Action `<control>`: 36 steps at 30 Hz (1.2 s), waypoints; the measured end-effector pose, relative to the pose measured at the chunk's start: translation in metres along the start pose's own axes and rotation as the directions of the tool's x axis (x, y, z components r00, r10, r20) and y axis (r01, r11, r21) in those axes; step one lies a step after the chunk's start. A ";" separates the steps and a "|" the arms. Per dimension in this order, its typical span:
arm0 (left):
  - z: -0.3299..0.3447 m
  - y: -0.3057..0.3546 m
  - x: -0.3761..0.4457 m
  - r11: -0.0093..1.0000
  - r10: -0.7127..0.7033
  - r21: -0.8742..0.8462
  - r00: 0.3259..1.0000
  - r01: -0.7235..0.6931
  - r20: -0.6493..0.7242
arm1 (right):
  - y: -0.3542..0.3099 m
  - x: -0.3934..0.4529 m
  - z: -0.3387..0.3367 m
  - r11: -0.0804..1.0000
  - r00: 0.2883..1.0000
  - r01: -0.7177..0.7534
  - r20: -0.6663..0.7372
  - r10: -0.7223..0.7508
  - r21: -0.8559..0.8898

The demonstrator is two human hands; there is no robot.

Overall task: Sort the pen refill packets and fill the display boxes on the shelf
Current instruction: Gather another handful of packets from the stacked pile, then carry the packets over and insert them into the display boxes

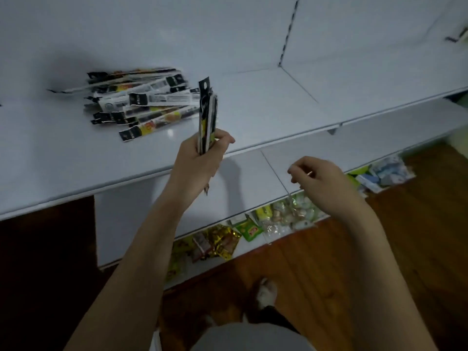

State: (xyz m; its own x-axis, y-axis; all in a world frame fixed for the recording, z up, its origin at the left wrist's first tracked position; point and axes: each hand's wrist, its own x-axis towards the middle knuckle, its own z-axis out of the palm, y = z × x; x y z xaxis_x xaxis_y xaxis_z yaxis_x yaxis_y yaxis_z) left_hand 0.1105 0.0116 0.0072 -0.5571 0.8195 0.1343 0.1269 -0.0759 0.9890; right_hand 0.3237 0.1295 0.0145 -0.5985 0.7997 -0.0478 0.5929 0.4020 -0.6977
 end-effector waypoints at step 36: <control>0.587 -0.057 0.001 0.967 -0.204 0.248 0.742 0.051 0.639 | 0.426 -0.198 -0.276 0.675 0.669 -0.737 -0.100 0.737 0.044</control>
State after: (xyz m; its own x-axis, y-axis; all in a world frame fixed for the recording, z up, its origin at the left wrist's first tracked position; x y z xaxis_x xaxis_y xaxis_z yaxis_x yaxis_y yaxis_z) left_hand 0.5845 0.3503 -0.0852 0.0855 0.9863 -0.1411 0.2980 0.1098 0.9482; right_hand 0.8435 0.2651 -0.0758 0.0906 0.8757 -0.4742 0.8176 -0.3373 -0.4667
